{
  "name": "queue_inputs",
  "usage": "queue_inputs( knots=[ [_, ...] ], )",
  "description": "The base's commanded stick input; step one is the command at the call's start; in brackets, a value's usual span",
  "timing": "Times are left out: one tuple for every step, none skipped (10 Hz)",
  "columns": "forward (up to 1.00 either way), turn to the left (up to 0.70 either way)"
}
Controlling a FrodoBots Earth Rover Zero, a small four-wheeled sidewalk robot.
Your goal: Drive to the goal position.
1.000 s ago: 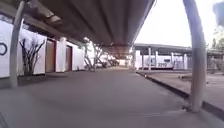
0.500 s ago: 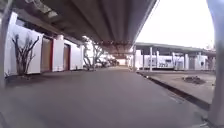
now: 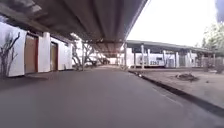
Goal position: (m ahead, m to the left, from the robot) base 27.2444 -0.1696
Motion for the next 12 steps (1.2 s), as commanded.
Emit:
queue_inputs(
  knots=[
    [0.85,0.0],
    [0.85,0.0],
    [0.85,0.0],
    [0.85,0.0],
    [0.85,0.0],
    [0.85,0.0],
    [0.85,0.0],
    [0.85,0.0],
    [0.85,0.0],
    [0.85,0.0],
    [0.85,0.0],
    [0.85,0.0]
  ],
)
